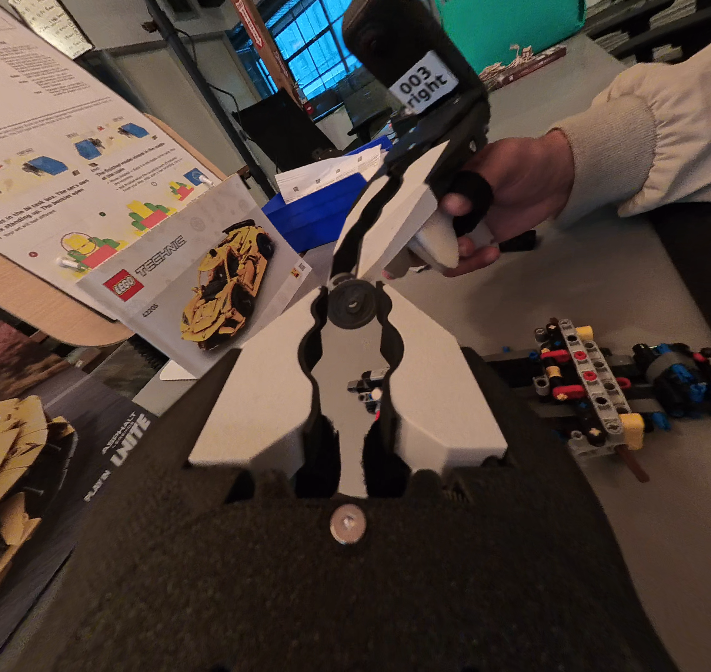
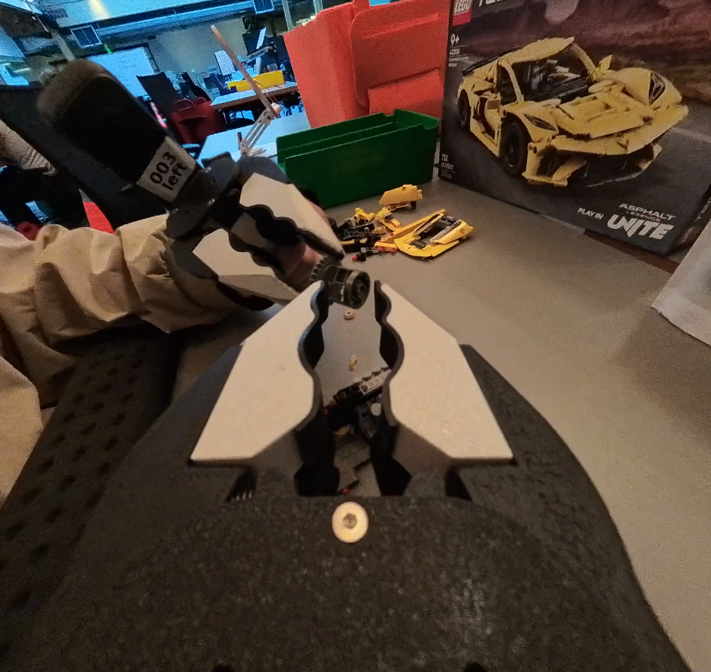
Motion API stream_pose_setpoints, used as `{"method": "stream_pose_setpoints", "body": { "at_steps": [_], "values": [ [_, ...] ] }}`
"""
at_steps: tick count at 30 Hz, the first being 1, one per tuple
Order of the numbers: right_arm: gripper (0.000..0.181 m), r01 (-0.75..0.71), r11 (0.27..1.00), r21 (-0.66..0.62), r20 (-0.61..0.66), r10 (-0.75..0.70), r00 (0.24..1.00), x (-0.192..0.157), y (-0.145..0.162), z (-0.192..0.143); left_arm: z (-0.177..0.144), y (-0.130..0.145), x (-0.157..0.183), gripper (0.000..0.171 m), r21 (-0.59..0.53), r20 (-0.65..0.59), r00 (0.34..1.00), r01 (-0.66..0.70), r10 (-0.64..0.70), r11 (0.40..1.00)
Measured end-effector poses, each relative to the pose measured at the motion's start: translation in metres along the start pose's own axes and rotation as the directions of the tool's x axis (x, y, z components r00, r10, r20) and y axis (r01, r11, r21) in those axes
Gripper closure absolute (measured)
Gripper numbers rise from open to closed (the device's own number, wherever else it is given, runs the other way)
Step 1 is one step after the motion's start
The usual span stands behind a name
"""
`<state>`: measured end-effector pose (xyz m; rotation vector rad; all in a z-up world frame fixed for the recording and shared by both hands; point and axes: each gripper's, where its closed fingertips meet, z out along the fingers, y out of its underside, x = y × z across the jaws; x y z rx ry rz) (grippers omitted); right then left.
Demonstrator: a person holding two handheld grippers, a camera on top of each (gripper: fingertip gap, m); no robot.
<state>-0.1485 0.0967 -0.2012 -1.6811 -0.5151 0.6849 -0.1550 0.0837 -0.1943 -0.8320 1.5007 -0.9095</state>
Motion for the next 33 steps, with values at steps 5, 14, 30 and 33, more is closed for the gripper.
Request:
{"method": "stream_pose_setpoints", "body": {
  "at_steps": [5, 14, 30, 33],
  "values": [
    [0.154, 0.003, 1.0, 0.009, -0.044, -0.003, 0.999, 0.01, -0.004, -0.007, -0.021, 0.02, -0.048, 0.146, -0.116, 0.172, 0.985, 0.012, 0.008, 0.993],
    [0.155, 0.029, 0.992, -0.122, -0.115, -0.043, 0.992, 0.025, 0.021, -0.001, -0.195, 0.038, -0.156, 0.146, 0.054, 0.538, 0.735, 0.459, -0.413, 0.887],
    [0.146, -0.028, 0.91, -0.414, 0.115, 0.083, 0.99, -0.042, 0.039, 0.04, -0.444, 0.071, -0.037, 0.147, 0.489, 0.697, 0.253, 0.516, -0.671, 0.703],
    [0.148, -0.062, 0.922, -0.382, 0.126, 0.119, 0.985, -0.048, 0.042, 0.042, -0.477, 0.053, -0.038, 0.147, 0.615, 0.734, 0.149, 0.271, -0.663, 0.741]
  ]
}}
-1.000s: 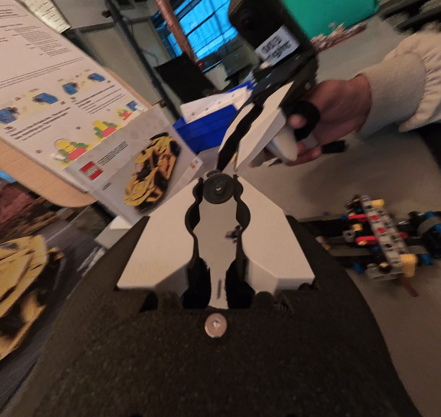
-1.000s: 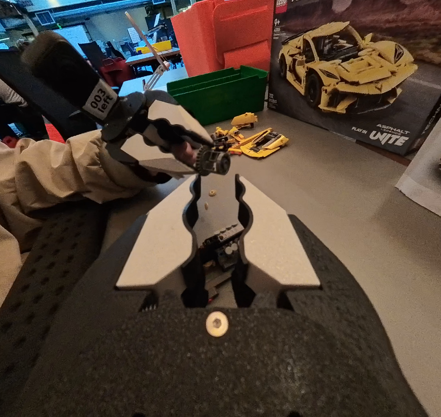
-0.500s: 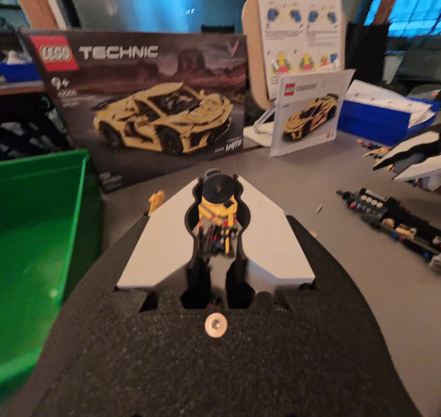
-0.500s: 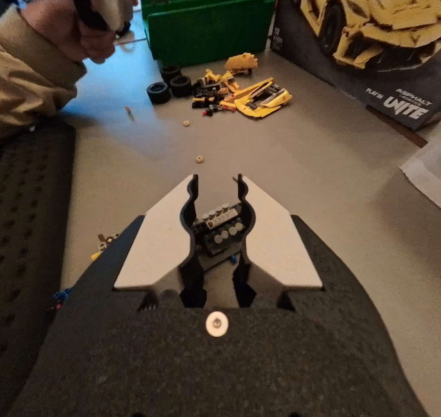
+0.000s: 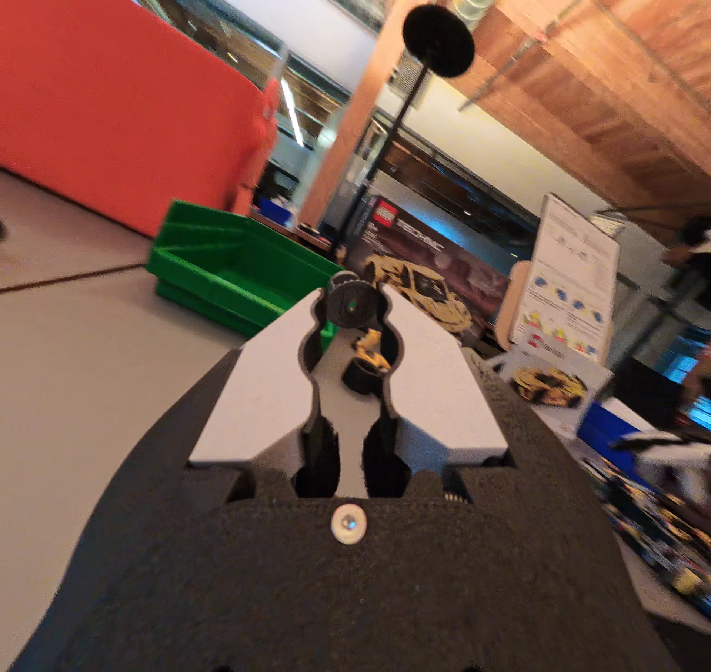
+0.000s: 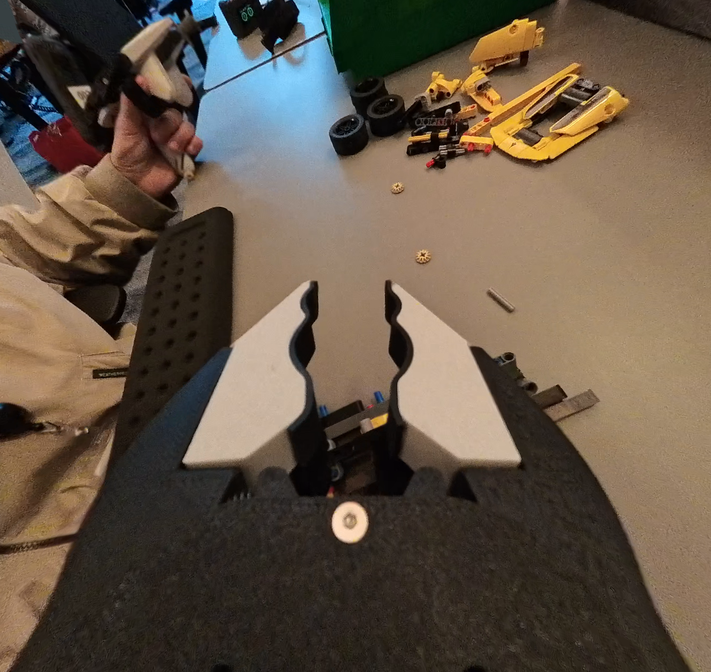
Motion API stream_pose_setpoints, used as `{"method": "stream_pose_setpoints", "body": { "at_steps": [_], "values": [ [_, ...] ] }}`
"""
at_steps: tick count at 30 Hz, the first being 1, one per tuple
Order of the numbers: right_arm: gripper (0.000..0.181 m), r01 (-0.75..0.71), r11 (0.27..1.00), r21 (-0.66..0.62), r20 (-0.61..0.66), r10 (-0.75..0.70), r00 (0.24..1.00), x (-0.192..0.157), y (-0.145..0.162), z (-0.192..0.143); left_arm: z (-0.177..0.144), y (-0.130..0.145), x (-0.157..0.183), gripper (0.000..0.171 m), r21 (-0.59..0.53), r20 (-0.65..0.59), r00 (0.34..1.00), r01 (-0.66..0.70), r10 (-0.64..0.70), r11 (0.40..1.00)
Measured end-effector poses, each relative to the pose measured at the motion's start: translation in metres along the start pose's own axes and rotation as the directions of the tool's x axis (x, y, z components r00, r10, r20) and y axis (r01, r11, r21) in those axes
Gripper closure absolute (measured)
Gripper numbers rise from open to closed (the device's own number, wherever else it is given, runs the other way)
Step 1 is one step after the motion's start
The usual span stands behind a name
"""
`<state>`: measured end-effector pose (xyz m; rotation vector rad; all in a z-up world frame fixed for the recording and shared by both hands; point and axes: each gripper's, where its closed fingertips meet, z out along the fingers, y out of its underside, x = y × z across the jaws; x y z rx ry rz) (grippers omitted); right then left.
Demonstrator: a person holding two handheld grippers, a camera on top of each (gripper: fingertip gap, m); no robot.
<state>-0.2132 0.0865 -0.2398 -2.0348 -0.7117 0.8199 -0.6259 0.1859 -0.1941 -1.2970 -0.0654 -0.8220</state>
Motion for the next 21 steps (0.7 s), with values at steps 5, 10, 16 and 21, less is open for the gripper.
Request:
{"method": "stream_pose_setpoints", "body": {
  "at_steps": [5, 10, 16, 21],
  "values": [
    [0.148, -0.056, 0.996, 0.073, 0.027, 0.054, 0.998, -0.007, -0.01, -0.005, 0.009, 0.003, 0.016, 0.147, 0.064, -0.03, 0.999, -0.034, 0.036, 0.997],
    [0.149, -0.04, 0.996, 0.079, -0.074, 0.046, 0.996, 0.009, -0.01, -0.021, 0.027, 0.027, 0.039, 0.147, -0.033, -0.132, 0.991, -0.01, 0.006, 0.999],
    [0.138, 0.185, 0.981, -0.065, -0.259, -0.195, 0.946, 0.045, -0.014, -0.037, 0.033, 0.043, 0.066, 0.147, -0.11, -0.225, 0.972, -0.09, 0.064, 0.99],
    [0.136, 0.105, 0.994, 0.019, 0.069, -0.106, 0.992, -0.025, -0.046, 0.019, 0.031, 0.076, 0.183, 0.146, -0.067, -0.578, 0.766, -0.39, 0.283, 0.918]
  ]
}}
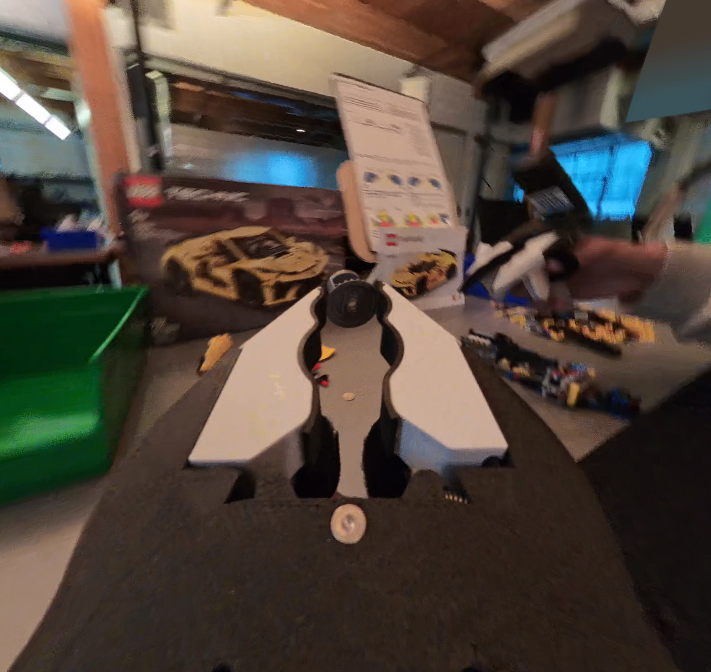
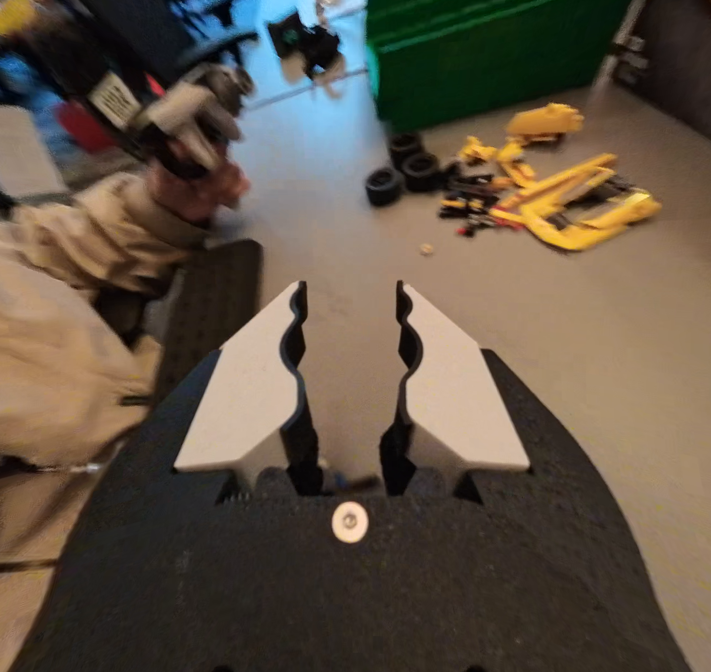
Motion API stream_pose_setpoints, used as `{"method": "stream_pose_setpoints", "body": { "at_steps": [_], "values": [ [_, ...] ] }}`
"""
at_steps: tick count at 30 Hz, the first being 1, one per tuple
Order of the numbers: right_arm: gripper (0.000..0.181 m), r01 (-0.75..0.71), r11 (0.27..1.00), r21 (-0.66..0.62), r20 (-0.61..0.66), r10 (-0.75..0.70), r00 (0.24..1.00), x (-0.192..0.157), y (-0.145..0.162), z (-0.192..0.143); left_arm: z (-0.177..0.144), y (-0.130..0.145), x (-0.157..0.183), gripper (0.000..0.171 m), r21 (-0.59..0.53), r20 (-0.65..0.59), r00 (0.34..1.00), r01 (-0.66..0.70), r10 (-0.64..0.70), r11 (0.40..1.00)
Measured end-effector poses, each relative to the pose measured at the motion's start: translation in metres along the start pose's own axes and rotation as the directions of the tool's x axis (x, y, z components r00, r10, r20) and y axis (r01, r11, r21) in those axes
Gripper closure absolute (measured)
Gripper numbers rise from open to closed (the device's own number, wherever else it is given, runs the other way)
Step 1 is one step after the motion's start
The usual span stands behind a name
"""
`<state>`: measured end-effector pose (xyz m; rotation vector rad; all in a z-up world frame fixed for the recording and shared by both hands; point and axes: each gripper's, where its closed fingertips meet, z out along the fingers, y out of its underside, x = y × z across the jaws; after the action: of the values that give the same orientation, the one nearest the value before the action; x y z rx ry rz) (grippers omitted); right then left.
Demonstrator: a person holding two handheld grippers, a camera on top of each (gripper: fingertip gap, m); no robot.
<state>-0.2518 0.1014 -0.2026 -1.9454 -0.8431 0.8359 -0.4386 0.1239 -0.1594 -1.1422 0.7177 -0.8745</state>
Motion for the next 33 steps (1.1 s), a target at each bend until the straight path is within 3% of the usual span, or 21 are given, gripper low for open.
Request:
{"method": "stream_pose_setpoints", "body": {
  "at_steps": [1, 3, 5, 8, 11, 13, 14, 18, 19, 20, 21, 22, 23, 24, 27, 31, 33],
  "values": [
    [0.135, -0.083, 0.995, 0.058, 0.14, 0.074, 0.987, -0.026, -0.013, 0.012, 0.013, 0.0, 0.024, 0.146, -0.018, -0.065, 0.993, -0.1, 0.099, 0.995],
    [0.119, -0.271, 0.957, 0.104, 0.401, 0.209, 0.892, -0.069, -0.034, 0.027, 0.031, 0.004, 0.059, 0.146, -0.041, -0.137, 0.959, -0.258, 0.25, 0.965],
    [0.116, -0.353, 0.932, 0.081, 0.521, 0.262, 0.813, -0.09, -0.04, 0.035, 0.041, 0.006, 0.082, 0.146, -0.019, -0.19, 0.93, -0.324, 0.315, 0.946],
    [0.125, -0.416, 0.906, 0.075, 0.577, 0.301, 0.76, -0.099, -0.041, 0.036, 0.047, 0.011, 0.1, 0.146, 0.002, -0.233, 0.908, -0.357, 0.347, 0.934],
    [0.13, -0.433, 0.9, 0.041, 0.539, 0.345, 0.769, -0.093, -0.026, 0.04, 0.051, 0.02, 0.116, 0.146, 0.012, -0.275, 0.879, -0.401, 0.388, 0.916],
    [0.162, -0.439, 0.899, 0.006, 0.561, 0.36, 0.745, -0.096, -0.018, 0.036, 0.053, 0.018, 0.127, 0.146, 0.031, -0.295, 0.876, -0.389, 0.381, 0.921],
    [0.163, -0.448, 0.894, -0.003, 0.565, 0.371, 0.737, -0.096, -0.017, 0.032, 0.055, 0.019, 0.13, 0.146, 0.023, -0.298, 0.879, -0.383, 0.372, 0.924],
    [0.162, -0.347, 0.938, 0.022, 0.365, 0.316, 0.876, -0.079, -0.003, 0.006, 0.053, 0.03, 0.129, 0.143, -0.152, -0.292, 0.913, -0.339, 0.286, 0.928],
    [0.163, -0.314, 0.948, 0.062, 0.235, 0.292, 0.927, -0.06, -0.001, -0.017, 0.045, 0.029, 0.123, 0.141, -0.187, -0.279, 0.925, -0.315, 0.257, 0.93],
    [0.162, -0.25, 0.965, 0.083, 0.019, 0.249, 0.968, -0.028, 0.007, -0.05, 0.035, 0.026, 0.116, 0.141, -0.216, -0.257, 0.942, -0.274, 0.216, 0.937],
    [0.162, -0.168, 0.984, 0.057, -0.273, 0.177, 0.946, 0.013, 0.022, -0.095, 0.023, 0.021, 0.105, 0.141, -0.242, -0.225, 0.961, -0.218, 0.164, 0.946],
    [0.162, -0.109, 0.994, -0.014, -0.556, 0.083, 0.827, 0.053, 0.043, -0.154, 0.009, 0.016, 0.093, 0.141, -0.263, -0.181, 0.978, -0.153, 0.107, 0.953],
    [0.162, -0.108, 0.989, -0.105, -0.748, -0.007, 0.664, 0.082, 0.068, -0.216, -0.007, 0.01, 0.08, 0.141, -0.278, -0.13, 0.99, -0.084, 0.049, 0.957],
    [0.162, -0.158, 0.97, -0.185, -0.823, -0.065, 0.564, 0.095, 0.096, -0.263, -0.024, 0.004, 0.068, 0.142, -0.289, -0.082, 0.997, -0.017, -0.007, 0.957],
    [0.162, -0.336, 0.91, -0.244, -0.862, -0.045, 0.505, 0.105, 0.156, -0.333, -0.075, -0.012, 0.036, 0.142, -0.286, 0.071, 0.993, 0.114, -0.098, 0.951],
    [0.162, -0.41, 0.86, -0.303, -0.865, -0.067, 0.497, 0.112, 0.197, -0.358, -0.132, -0.016, 0.014, 0.142, -0.294, 0.22, 0.97, 0.17, -0.106, 0.941],
    [0.147, -0.44, 0.843, -0.309, -0.874, -0.069, 0.481, 0.116, 0.209, -0.364, -0.157, -0.008, 0.009, 0.142, -0.303, 0.27, 0.956, 0.195, -0.113, 0.933]
  ]
}}
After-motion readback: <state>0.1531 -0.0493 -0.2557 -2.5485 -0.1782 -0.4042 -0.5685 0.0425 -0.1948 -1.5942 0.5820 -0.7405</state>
